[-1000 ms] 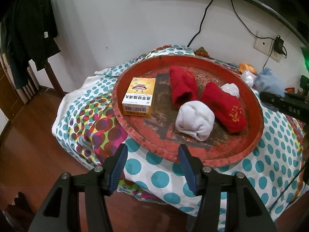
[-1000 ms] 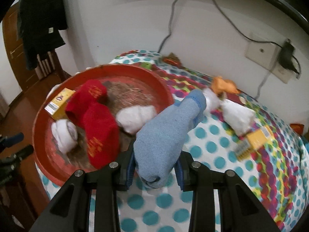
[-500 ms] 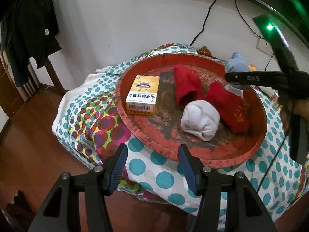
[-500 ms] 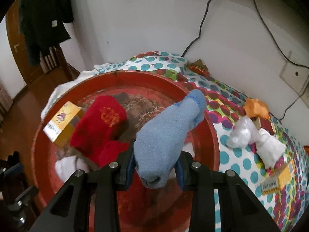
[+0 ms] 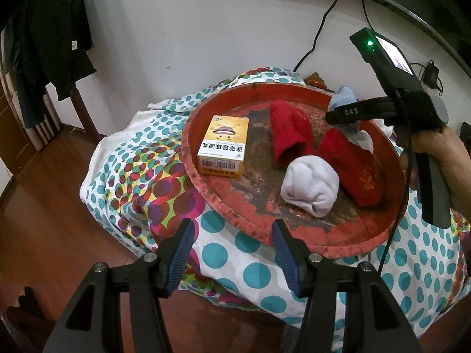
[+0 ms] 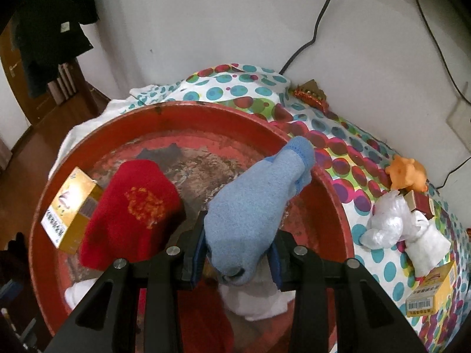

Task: Organize objects
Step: 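Carry the light blue sock with the right tool over the red tray, then lower the blue sock onto the tray and open the right tool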

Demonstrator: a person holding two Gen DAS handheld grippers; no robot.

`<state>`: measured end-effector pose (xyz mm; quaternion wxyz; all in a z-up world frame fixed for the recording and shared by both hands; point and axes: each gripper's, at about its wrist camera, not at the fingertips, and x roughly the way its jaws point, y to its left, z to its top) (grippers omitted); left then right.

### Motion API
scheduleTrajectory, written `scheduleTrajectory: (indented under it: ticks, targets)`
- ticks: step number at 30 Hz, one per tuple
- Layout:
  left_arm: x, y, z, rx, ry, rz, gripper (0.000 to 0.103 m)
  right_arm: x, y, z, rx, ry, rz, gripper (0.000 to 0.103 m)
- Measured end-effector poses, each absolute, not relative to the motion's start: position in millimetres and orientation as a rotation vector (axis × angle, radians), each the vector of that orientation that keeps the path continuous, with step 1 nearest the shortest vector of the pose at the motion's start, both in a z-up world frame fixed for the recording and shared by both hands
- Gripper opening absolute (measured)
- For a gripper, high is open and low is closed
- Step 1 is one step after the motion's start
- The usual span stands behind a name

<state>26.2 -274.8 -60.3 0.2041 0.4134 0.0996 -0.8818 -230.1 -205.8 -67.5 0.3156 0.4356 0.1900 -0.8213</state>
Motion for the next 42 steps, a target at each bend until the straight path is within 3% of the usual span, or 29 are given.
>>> scheduleTrajectory:
  ticks: [8, 12, 15, 29, 42]
  targets:
    - [27.1, -277.1, -60.1, 1.152, 0.295, -2.459, 0.056, -232.6, -207.4, -73.8, 1.169, 0.527, -2.17, 0.037]
    - [27.4, -276.0, -59.6, 1.153, 0.293, -2.459, 0.056, -228.4, -202.7, -71.8, 1.151, 0.522, -2.197, 0.058]
    - [26.8, -274.5, -60.3, 1.158, 0.288, -2.457, 0.056, -222.7, -199.7, -70.9, 1.139, 0.537, -2.193, 0.064]
    - [25.0, -264.7, -60.2, 1.158, 0.248, -2.465, 0.056, -183.7, -138.0, -48.8, 1.073, 0.416, -2.203, 0.067]
    - [22.3, -245.8, -58.9, 1.155, 0.18, -2.48, 0.056, -182.9, -7.3, -63.1, 1.151, 0.286, -2.399, 0.068]
